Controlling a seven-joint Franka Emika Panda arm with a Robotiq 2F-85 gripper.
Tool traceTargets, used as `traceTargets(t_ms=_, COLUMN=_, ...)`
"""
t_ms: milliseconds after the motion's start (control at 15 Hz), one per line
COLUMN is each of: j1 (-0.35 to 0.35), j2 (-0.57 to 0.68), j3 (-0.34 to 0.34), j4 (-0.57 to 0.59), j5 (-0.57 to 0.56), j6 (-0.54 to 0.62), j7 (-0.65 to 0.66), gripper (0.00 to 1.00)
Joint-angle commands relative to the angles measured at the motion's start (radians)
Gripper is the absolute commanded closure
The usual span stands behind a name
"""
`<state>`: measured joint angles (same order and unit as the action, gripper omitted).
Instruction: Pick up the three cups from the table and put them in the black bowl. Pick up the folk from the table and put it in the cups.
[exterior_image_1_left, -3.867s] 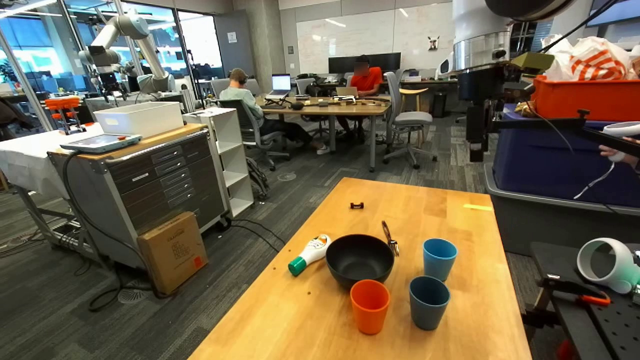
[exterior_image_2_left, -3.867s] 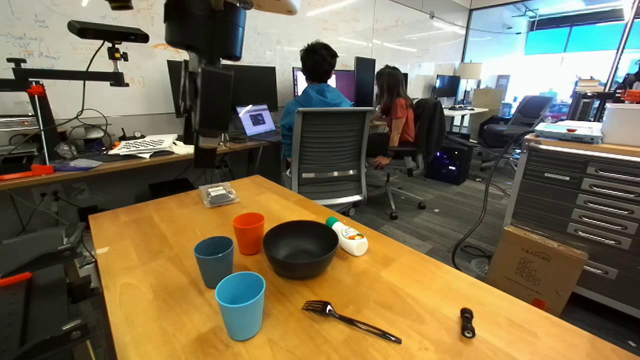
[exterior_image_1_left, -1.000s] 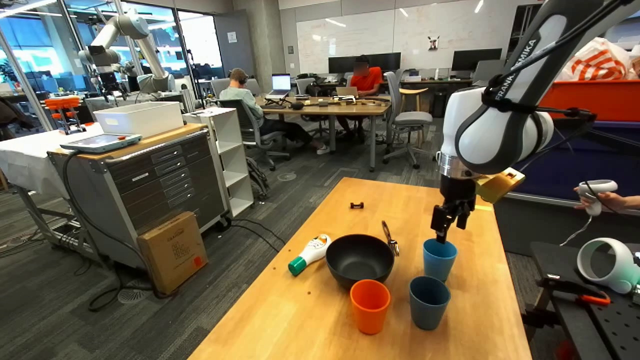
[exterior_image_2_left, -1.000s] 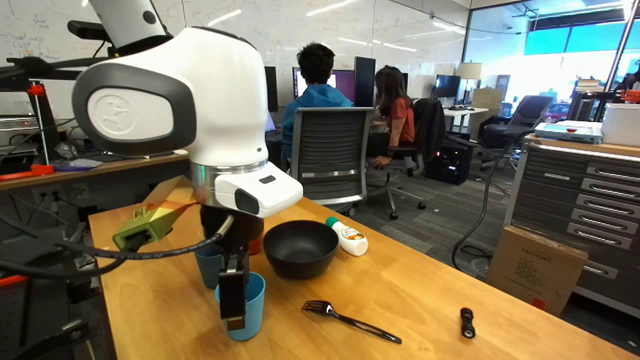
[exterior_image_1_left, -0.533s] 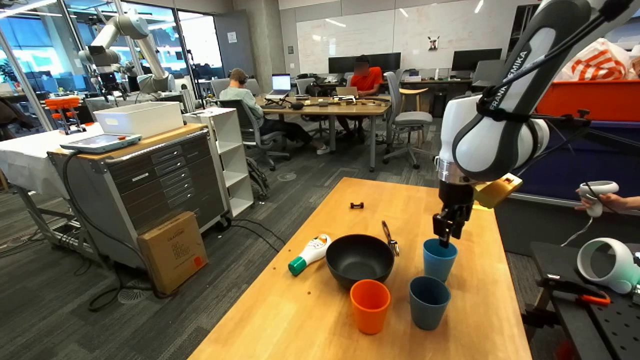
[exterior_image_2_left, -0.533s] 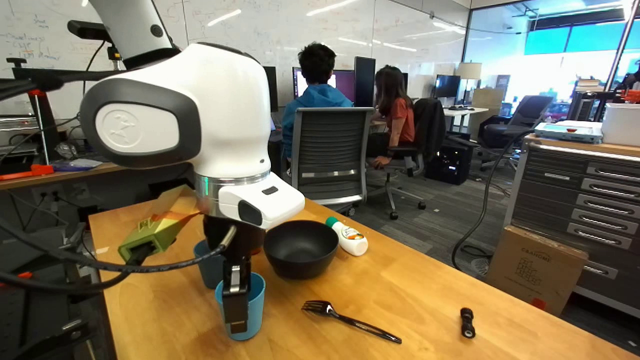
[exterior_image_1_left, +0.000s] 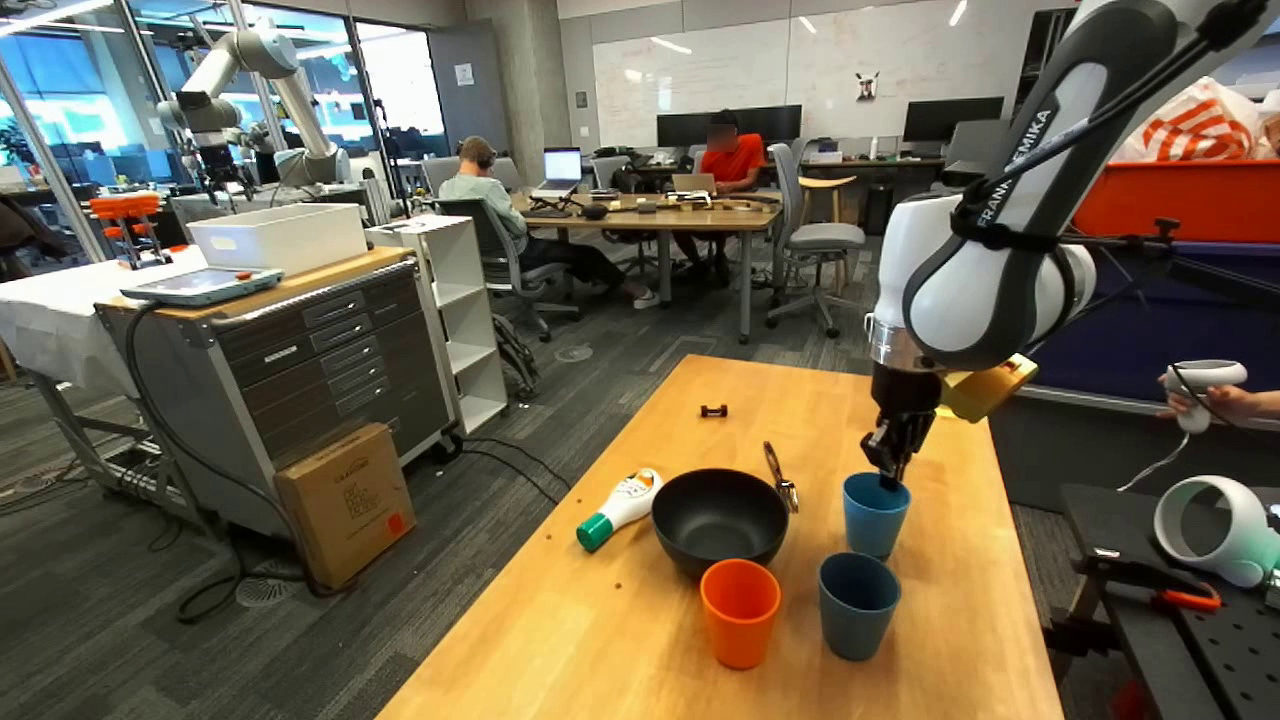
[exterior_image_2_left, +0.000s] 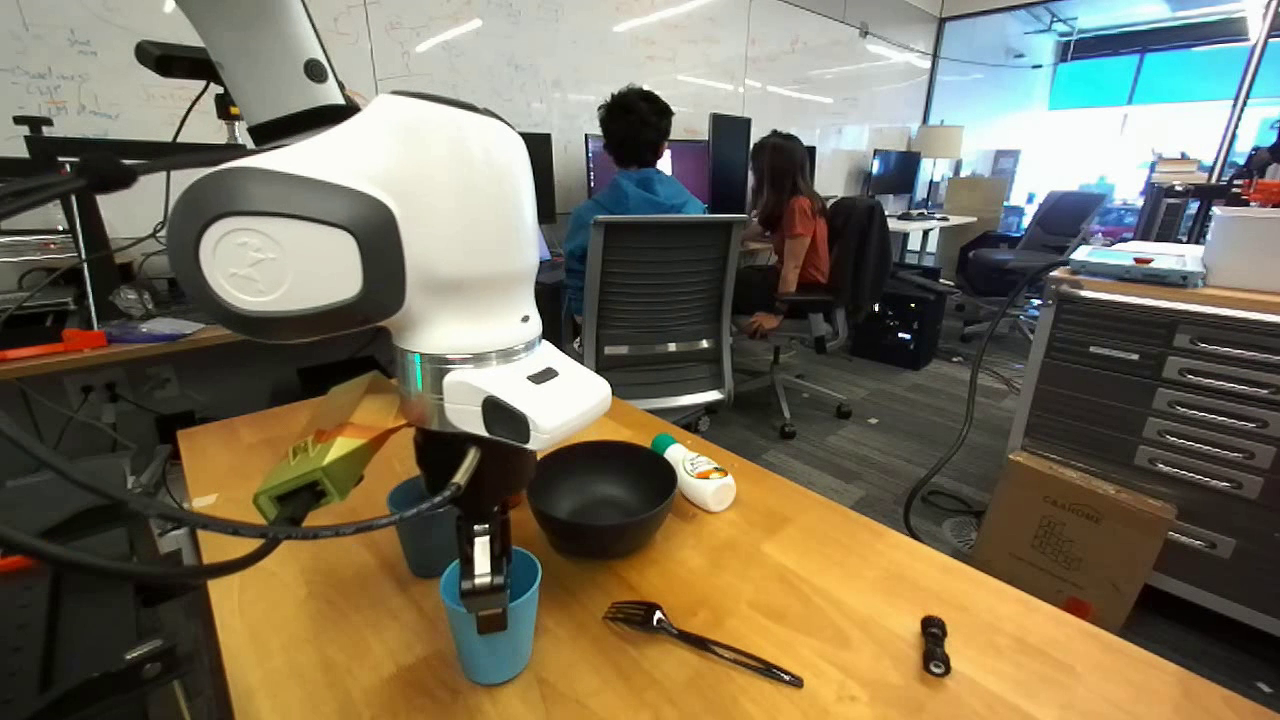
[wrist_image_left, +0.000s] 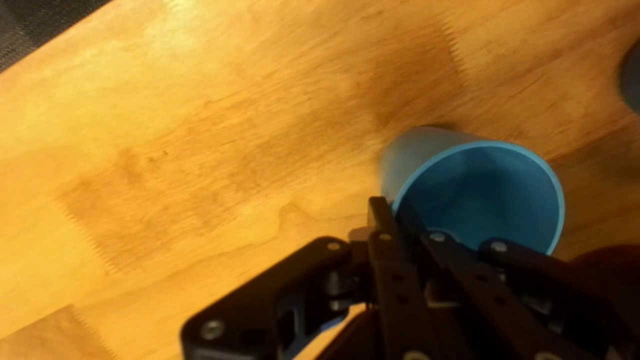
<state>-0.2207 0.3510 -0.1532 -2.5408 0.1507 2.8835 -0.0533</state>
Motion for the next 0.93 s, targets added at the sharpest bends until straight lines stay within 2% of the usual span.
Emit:
traceTargets(t_ms=0, j1=-0.016, j2=0.001, j3=0.032, j4=0.000, j5=0.013, j6=0.026, j7=0.004, gripper=0.99)
traceTargets(t_ms=200, j1=-0.025, j2=-0.017, j3=0.053, j4=-0.007, j5=0.022, j6=0.021, j7=-0.009, gripper=0.99)
traceTargets(t_ms=600, j1=-0.060, j2=-0.151, j3=0.146, j4=-0.017, j5=0.098, j6=-0.130, j7=-0.052, gripper=0.99)
traceTargets(t_ms=867, j1=-0.018, j2=-0.270, j3=0.115, j4=-0.005, j5=0.103, j6=-0.247, j7=-0.037, gripper=0.99)
